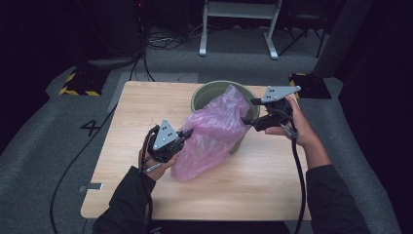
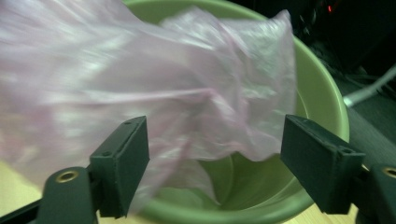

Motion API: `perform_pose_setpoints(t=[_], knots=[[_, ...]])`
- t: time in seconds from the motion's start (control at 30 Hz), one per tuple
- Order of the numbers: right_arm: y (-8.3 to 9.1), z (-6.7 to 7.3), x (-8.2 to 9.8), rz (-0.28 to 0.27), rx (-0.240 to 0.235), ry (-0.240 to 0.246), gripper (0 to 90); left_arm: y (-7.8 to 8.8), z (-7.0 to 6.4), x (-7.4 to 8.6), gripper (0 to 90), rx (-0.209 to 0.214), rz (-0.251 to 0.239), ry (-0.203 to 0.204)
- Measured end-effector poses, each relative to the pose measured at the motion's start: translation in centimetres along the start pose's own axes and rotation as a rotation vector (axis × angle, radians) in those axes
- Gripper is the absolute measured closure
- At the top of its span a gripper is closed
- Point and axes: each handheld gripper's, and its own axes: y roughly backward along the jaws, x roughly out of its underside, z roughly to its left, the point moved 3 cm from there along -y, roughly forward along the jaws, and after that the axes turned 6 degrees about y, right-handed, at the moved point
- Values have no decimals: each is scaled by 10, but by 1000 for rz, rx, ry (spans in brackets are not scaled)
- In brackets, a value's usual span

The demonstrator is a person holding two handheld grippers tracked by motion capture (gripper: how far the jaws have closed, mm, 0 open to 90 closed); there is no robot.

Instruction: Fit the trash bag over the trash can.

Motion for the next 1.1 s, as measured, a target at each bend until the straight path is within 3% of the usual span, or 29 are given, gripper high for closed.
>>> perform_pose_setpoints(t=[0.03, 0.07, 0.23, 0.27, 0.3, 0.33, 0.47, 0.5, 0.57, 0.6, 0.77, 0.8, 0.9, 0.97, 1.0, 1.1], knots=[[0, 0, 0, 0, 0, 0, 229, 0, 0, 0, 896, 0, 0, 0], [7, 7, 0, -20, 16, 30, 199, -1, -1, 0, 896, -1, 1, -2], [20, 16, -1, -65, 50, 50, 205, -3, -2, -1, 896, 4, -1, 5], [27, 19, -4, -117, 70, 51, 272, -4, -2, -1, 896, 4, 0, 2], [27, 19, -4, -117, 70, 51, 272, -5, -2, -2, 896, 8, 2, 4], [30, 22, -6, -151, 83, 62, 424, -5, -2, -4, 896, 13, -5, 8], [30, 26, -10, -198, 61, 59, 434, -5, -4, -9, 896, 17, -8, -5], [25, 32, -14, -218, 17, 62, 400, -5, -5, -10, 895, 14, -6, -12], [22, 34, -15, -220, 2, 60, 364, -5, -4, -12, 895, 15, -4, -16], [15, 39, -17, -203, -44, 67, 346, -6, -3, -12, 895, 16, -5, -8], [-1, 44, -20, -156, -45, 88, 396, -9, -1, -12, 893, 21, -4, 4], [-9, 44, -21, -133, -43, 92, 517, -9, -2, -12, 892, 17, -7, -1], [-18, 44, -21, -115, -45, 98, 690, -8, -2, -13, 885, 14, -12, -7], [-20, 44, -21, -117, -41, 91, 728, -8, -2, -13, 873, 11, -13, -7], [-24, 43, -22, -116, -33, 90, 798, -8, -1, -13, 859, 5, -19, -3], [-26, 42, -22, -118, -26, 84, 848, -6, 2, -14, 802, -16, -34, 8]])
